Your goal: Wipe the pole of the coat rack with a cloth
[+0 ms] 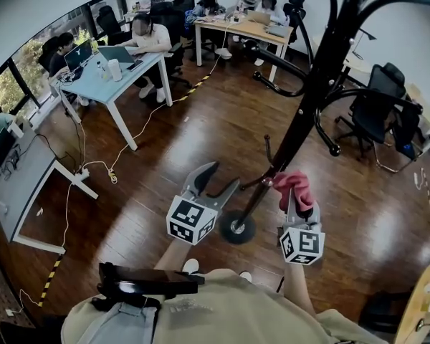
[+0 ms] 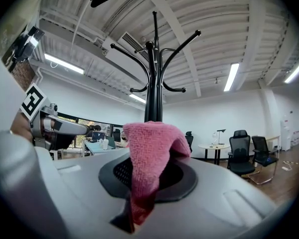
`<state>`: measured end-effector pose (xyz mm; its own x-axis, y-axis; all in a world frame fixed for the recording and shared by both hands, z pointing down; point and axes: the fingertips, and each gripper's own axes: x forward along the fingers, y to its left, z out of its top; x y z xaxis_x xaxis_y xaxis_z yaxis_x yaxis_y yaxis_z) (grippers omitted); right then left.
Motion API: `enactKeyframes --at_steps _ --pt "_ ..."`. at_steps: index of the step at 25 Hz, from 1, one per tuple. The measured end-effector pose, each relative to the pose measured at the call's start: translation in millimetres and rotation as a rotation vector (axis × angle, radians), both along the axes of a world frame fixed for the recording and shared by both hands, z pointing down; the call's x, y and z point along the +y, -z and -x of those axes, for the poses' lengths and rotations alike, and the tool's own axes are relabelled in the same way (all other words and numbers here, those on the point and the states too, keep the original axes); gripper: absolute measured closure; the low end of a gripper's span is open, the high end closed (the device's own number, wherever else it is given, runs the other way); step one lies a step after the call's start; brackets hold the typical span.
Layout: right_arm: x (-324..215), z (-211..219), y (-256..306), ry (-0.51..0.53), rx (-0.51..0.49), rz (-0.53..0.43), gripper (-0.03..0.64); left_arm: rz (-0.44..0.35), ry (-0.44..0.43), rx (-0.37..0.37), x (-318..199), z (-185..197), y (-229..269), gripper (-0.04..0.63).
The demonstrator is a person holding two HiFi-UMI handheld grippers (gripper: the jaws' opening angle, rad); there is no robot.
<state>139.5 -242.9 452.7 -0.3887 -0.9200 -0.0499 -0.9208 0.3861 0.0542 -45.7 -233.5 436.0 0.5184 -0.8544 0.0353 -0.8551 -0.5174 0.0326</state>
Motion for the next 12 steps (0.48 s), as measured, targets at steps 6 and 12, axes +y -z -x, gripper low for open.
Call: enactKeyframes --at_steps 6,12 --pt "-6.6 -0.7 -1.9 -0.002 0.000 0.002 0.569 -0.007 -0.007 0.003 -6.0 -3.6 2.3 0.354" --pt "-7.7 -4.5 -4.6 0.008 0.003 0.015 0.569 0.017 0.011 0.008 -6.8 -4.5 -3.7 0.354"
